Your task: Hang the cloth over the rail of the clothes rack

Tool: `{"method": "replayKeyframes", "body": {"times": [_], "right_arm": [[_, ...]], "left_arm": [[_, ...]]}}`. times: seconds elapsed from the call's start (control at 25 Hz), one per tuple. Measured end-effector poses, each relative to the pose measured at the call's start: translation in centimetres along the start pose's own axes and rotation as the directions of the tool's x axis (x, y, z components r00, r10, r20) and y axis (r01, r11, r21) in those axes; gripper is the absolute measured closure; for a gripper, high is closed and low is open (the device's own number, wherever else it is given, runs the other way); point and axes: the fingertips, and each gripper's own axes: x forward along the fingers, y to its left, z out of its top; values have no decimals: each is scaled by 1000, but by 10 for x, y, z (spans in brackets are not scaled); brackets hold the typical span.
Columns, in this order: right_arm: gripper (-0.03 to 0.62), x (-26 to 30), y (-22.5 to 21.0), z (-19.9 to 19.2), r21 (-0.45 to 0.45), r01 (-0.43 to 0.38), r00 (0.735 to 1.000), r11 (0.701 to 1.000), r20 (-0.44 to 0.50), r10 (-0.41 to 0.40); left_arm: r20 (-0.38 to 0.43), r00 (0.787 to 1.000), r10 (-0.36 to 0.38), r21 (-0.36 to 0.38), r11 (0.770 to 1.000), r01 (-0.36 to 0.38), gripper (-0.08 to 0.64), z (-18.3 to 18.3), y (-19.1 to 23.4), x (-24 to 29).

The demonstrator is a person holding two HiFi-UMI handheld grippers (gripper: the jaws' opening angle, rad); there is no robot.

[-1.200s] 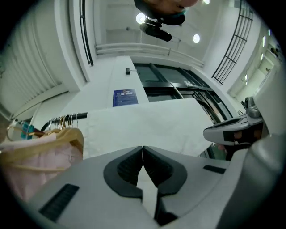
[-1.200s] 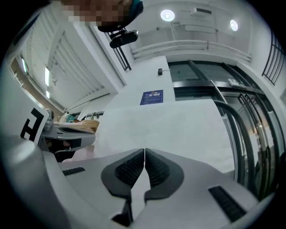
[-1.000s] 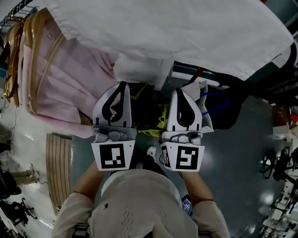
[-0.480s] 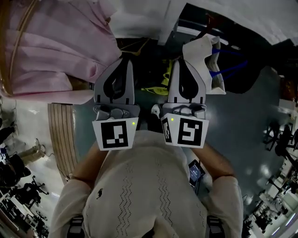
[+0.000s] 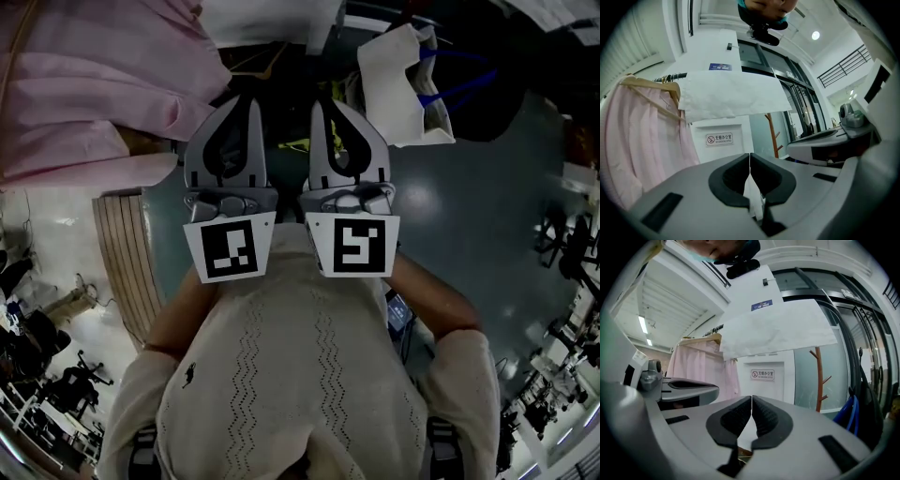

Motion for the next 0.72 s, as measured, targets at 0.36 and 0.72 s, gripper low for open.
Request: {"method": "replayKeyframes", "body": {"times": [0.36, 0.72], "right_arm": [[574, -9, 2, -2, -1, 7, 1000, 1000, -5, -7], [574, -7, 10, -6, 12, 1, 1000, 1000, -19, -1]], "left_arm": [[-1, 1000, 15, -5, 1000, -15, 545, -5, -1, -11], [-12, 999, 35, -18, 999, -36, 545, -9, 9, -15]]}}
